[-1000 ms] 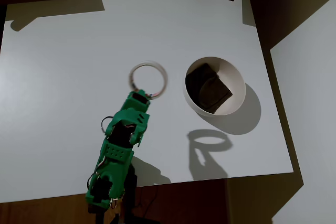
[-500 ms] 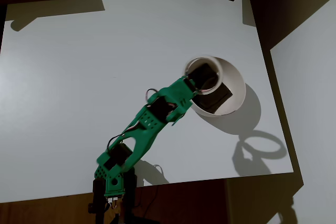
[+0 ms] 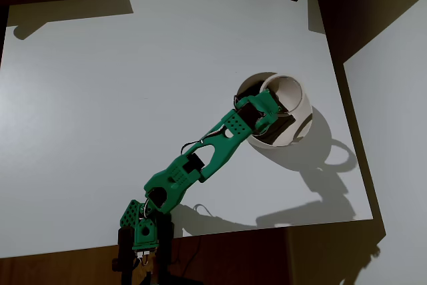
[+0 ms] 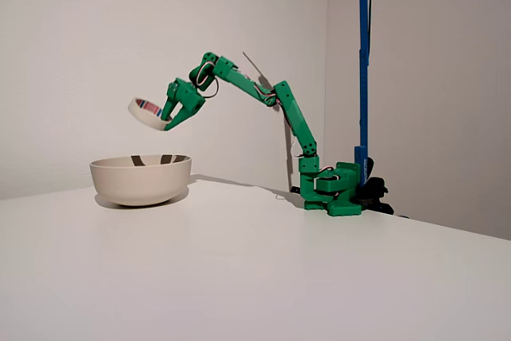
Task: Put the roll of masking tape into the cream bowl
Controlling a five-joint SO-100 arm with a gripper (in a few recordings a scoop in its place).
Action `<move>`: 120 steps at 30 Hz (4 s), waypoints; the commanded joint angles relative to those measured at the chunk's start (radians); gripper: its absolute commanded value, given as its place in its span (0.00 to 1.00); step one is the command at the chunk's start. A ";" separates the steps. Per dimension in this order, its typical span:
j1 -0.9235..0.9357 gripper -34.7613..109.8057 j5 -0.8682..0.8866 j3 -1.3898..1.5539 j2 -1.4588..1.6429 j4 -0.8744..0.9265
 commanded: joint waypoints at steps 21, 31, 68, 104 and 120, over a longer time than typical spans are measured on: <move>0.061 0.38 0.071 -0.245 -0.225 -0.018; 0.058 0.18 0.144 -0.245 -0.129 0.018; -1.002 0.18 -0.078 0.420 1.019 0.433; -1.034 0.18 -0.204 2.312 2.171 -0.092; -0.997 0.20 -0.183 2.278 2.169 0.055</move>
